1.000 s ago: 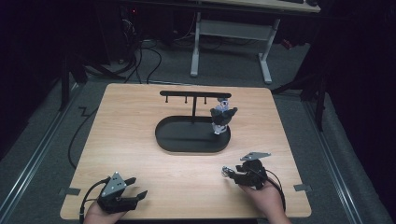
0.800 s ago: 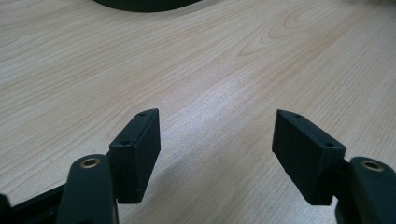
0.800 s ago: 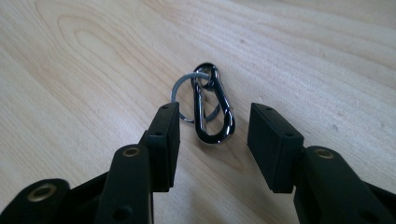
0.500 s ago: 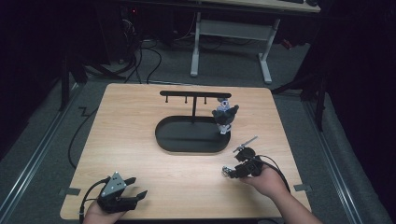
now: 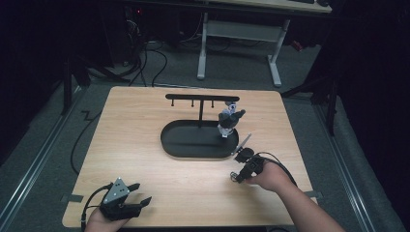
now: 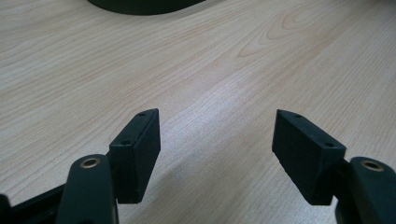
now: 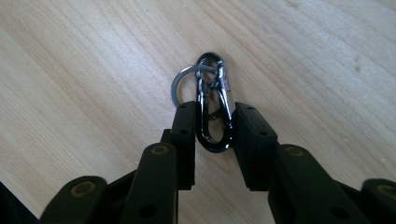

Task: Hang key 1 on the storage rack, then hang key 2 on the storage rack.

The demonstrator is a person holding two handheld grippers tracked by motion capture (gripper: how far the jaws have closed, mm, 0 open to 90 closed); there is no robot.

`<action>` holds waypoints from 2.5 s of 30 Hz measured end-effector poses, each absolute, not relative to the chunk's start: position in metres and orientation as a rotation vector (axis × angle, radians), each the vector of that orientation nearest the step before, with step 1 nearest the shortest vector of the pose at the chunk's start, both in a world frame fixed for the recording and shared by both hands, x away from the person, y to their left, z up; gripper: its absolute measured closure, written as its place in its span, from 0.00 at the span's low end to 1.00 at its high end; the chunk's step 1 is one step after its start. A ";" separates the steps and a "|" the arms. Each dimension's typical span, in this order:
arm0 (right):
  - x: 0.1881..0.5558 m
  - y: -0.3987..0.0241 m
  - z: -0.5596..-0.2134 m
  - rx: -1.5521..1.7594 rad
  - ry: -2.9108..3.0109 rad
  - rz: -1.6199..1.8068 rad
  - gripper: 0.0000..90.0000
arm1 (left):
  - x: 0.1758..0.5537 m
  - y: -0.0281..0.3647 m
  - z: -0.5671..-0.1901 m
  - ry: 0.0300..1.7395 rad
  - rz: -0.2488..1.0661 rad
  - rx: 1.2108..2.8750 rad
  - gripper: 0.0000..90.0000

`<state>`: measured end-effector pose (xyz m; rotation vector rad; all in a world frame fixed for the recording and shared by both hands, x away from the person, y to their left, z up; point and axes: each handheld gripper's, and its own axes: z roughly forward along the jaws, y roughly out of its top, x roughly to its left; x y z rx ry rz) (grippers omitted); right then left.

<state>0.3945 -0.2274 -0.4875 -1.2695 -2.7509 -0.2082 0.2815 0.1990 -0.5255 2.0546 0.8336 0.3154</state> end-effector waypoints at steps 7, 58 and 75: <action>0.388 -0.224 -0.480 -1.231 -2.827 -0.232 0.94 | 0.282 0.198 -0.526 0.832 0.313 2.061 0.37; 0.394 -0.223 -0.380 -1.299 -2.978 -0.371 0.94 | 0.281 0.201 -0.523 0.856 0.341 2.015 0.37; 0.427 -0.195 -0.363 -1.381 -2.949 -0.386 0.94 | 0.280 0.203 -0.521 0.845 0.340 2.015 0.37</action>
